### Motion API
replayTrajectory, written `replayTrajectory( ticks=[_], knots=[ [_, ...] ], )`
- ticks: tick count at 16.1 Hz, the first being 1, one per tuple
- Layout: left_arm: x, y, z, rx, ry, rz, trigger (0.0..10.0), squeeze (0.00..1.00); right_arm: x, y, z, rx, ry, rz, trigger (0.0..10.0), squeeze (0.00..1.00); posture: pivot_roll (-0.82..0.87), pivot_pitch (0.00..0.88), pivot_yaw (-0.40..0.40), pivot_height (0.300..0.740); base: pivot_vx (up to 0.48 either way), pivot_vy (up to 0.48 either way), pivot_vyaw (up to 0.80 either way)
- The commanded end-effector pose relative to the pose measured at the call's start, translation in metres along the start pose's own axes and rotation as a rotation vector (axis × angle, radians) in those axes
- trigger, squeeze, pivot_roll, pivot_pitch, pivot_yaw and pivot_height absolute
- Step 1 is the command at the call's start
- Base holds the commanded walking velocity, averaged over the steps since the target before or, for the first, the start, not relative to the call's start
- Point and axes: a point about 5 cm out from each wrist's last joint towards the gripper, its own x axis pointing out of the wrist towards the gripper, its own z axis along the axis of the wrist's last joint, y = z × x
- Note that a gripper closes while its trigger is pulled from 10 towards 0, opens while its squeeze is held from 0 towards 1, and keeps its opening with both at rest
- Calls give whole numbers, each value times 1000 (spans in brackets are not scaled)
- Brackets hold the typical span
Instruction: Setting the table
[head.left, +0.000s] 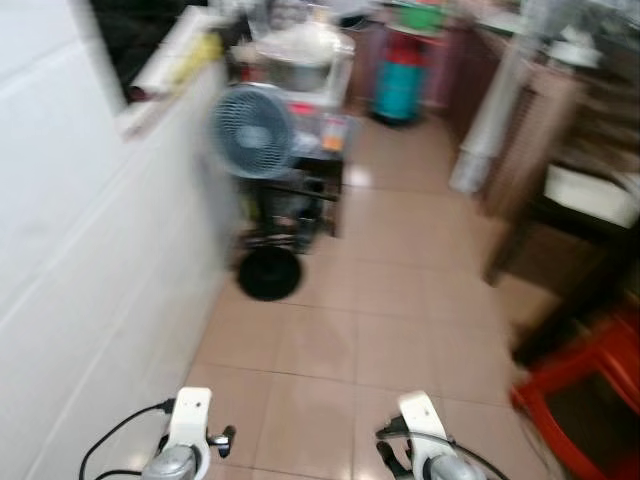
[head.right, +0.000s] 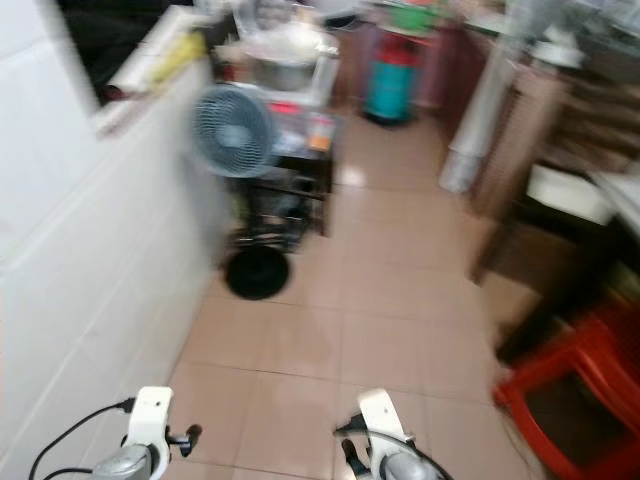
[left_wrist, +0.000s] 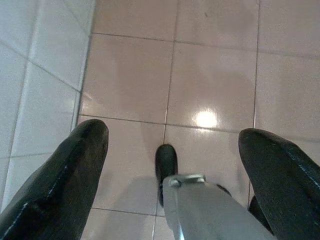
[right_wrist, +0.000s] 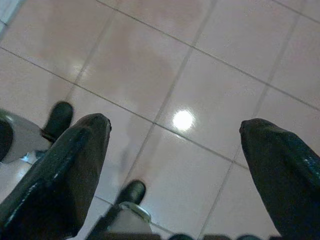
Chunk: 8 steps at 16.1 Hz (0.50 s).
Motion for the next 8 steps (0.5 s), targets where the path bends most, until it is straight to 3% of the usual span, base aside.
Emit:
replayTrajectory(
  ticks=[1,8],
  knots=[
    [0,2,-1,31,11,-4,10000,0,1,0,3,26,-12,-9,10000,0,43,0,-28,740,0,0,425],
    [0,-2,0,39,28,-56,10000,0,-1,-4,-2,45,-1,-34,10000,0,32,0,-22,740,0,0,0]
  ],
)
